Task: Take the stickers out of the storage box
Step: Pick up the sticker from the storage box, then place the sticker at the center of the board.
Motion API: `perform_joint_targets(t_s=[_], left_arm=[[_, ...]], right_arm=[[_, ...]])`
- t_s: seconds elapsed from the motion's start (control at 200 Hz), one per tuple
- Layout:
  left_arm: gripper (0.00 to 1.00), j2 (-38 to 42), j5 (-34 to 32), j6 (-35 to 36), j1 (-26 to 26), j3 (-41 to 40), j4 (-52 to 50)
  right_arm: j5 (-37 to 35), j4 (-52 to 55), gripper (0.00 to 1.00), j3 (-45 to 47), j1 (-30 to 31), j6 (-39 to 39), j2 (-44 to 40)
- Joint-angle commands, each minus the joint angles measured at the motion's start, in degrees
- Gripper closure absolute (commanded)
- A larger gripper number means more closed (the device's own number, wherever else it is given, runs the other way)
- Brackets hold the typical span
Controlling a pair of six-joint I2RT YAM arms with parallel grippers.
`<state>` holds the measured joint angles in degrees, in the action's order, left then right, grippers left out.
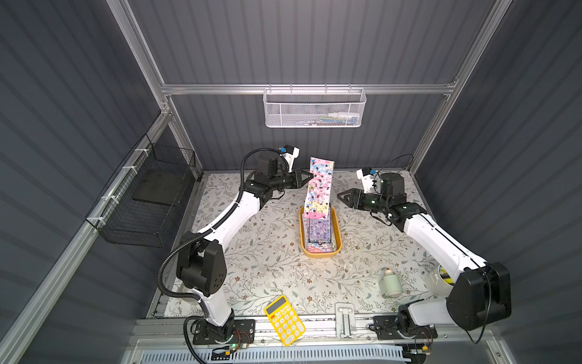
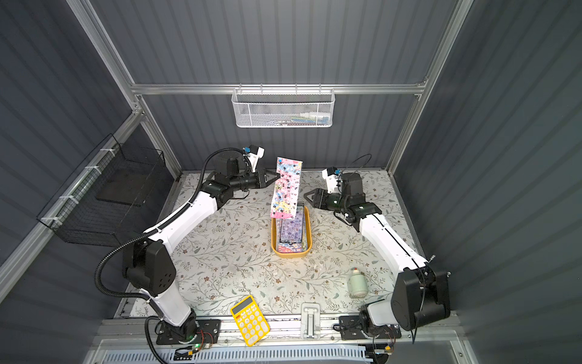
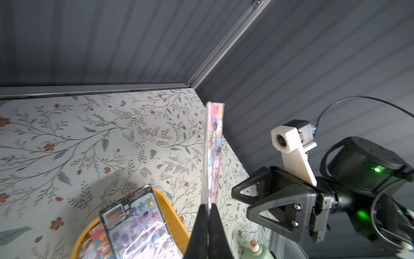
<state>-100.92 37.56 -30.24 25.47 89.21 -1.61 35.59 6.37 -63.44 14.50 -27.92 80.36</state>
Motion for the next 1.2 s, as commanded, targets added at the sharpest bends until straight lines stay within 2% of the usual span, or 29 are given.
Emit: perform_joint_targets(t_s=[0.0, 0.185, 0.45, 0.765, 0.911, 0.961, 1.081, 1.146, 1.196], left_arm=[[1.0, -2.3, 7.8, -3.0, -0.4, 1.8, 4.3], [1.0, -1.6, 8.6, -4.2, -0.4, 0.8, 7.8], [1.0, -0.9, 10.7, -5.7, -0.3, 0.4, 9.5], [1.0, -0.9, 11.8, -8.2, -0.3, -0.7, 12.7], [1.0, -0.9, 11.8, -8.4, -0.4, -1.1, 13.0], [0.77, -0.6, 11.7, -8.4, -0.3, -1.4, 13.0], [0.38, 0.6, 10.9, -7.1, -0.4, -3.0, 11.1], [0.27, 1.7, 10.3, -5.9, -0.4, -4.5, 9.9], [0.23, 2.5, 10.0, -5.1, -0.4, -5.5, 8.8]], right_arm=[[6.3, -5.6, 0.52, -1.7, -0.1, -3.1, 0.3], [8.9, -8.0, 0.53, -2.5, -0.1, -5.4, 1.7], [7.9, -9.1, 0.6, -2.1, -0.1, -6.6, 2.7], [11.3, -13.7, 0.83, -2.8, 0.0, -10.6, 4.1], [11.4, -14.2, 1.0, -2.5, 0.1, -11.0, 4.0], [11.1, -14.5, 1.0, -2.3, 0.1, -11.1, 3.7], [10.4, -14.5, 1.0, -2.4, 0.1, -11.2, 2.9], [10.4, -14.4, 1.0, -3.0, 0.0, -11.5, 2.8], [10.5, -14.3, 1.0, -3.6, -0.1, -11.9, 2.7]])
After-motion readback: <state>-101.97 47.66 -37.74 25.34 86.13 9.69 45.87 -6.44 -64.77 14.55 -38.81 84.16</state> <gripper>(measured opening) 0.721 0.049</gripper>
